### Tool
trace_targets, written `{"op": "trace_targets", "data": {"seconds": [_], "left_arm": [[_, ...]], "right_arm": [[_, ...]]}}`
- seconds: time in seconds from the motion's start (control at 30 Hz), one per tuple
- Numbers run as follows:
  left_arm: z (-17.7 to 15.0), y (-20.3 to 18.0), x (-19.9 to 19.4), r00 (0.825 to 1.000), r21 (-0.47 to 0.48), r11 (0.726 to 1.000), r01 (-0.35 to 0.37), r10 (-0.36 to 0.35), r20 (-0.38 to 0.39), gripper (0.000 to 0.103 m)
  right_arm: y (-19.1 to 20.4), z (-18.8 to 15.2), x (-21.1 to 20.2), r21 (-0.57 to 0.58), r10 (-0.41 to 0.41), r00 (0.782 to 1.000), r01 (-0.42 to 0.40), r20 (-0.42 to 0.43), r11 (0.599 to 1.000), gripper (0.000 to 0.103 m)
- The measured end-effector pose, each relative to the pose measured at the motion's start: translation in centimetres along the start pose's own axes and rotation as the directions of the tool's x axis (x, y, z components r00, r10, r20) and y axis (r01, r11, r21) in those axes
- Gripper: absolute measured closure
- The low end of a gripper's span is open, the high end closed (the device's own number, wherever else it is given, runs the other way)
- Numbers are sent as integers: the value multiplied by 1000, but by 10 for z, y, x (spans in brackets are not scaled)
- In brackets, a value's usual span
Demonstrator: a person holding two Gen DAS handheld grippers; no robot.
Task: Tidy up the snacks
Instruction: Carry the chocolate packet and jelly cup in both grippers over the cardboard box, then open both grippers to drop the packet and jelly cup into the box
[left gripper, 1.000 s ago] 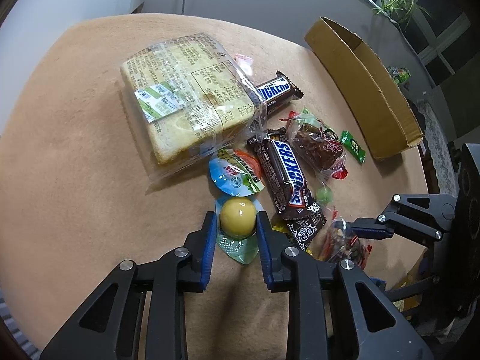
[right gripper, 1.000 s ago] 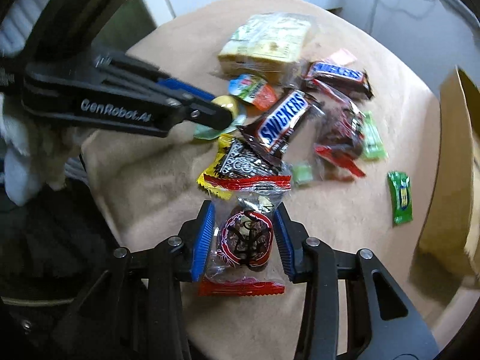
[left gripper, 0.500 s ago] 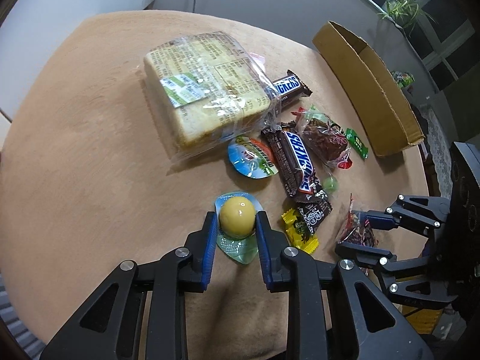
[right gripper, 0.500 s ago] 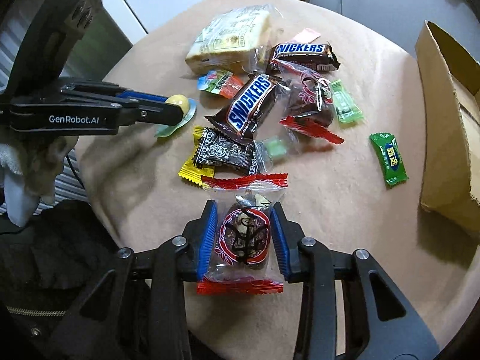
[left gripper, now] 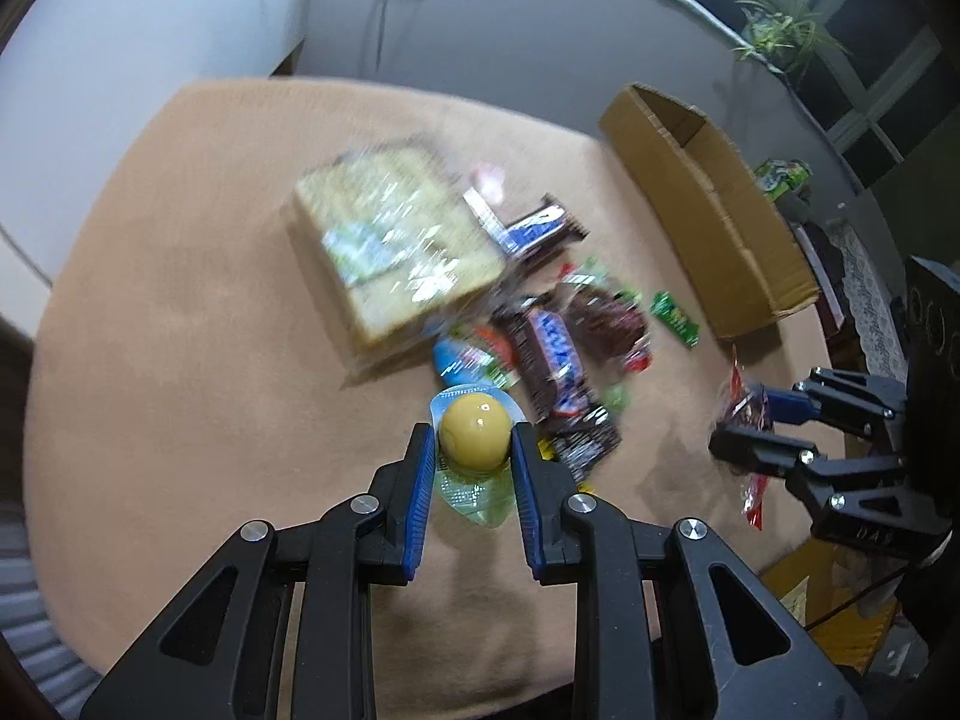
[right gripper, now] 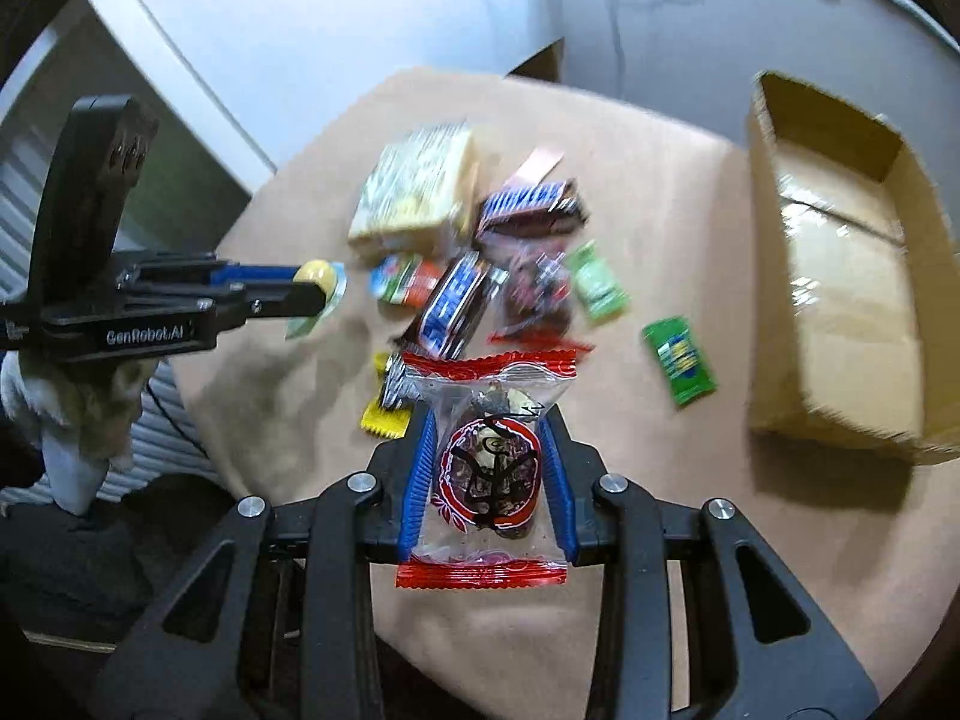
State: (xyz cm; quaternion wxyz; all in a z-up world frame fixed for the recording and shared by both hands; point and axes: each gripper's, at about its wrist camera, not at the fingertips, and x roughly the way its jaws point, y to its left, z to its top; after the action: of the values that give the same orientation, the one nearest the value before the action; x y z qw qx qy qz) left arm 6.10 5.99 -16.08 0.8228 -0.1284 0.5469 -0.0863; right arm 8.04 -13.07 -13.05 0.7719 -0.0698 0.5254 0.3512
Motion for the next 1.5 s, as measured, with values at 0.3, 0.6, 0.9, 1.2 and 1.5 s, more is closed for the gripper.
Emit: {"op": "trace_targets", "data": {"seconds": [0.3, 0.6, 0.9, 1.2, 1.5], "left_arm": [[43, -44, 1, 996, 83, 994, 71, -75, 52, 79], [77, -97, 24, 991, 189, 975, 115, -126, 48, 79], [104, -146, 51, 987, 269, 952, 144, -157, 28, 79], [114, -183, 77, 985, 318, 933, 166, -170, -14, 79], [113, -202, 93, 986, 341, 925, 167, -161, -46, 78]], "right_arm": [[-41, 25, -31, 94, -126, 987, 117, 95, 989, 68], [-98, 30, -52, 196, -247, 962, 222, 113, 955, 68], [-148, 29, -55, 260, -335, 938, 304, 84, 916, 68], [-192, 29, -49, 316, -353, 934, 321, 51, 893, 68], [-206, 26, -38, 343, -338, 941, 310, 23, 887, 67]]}}
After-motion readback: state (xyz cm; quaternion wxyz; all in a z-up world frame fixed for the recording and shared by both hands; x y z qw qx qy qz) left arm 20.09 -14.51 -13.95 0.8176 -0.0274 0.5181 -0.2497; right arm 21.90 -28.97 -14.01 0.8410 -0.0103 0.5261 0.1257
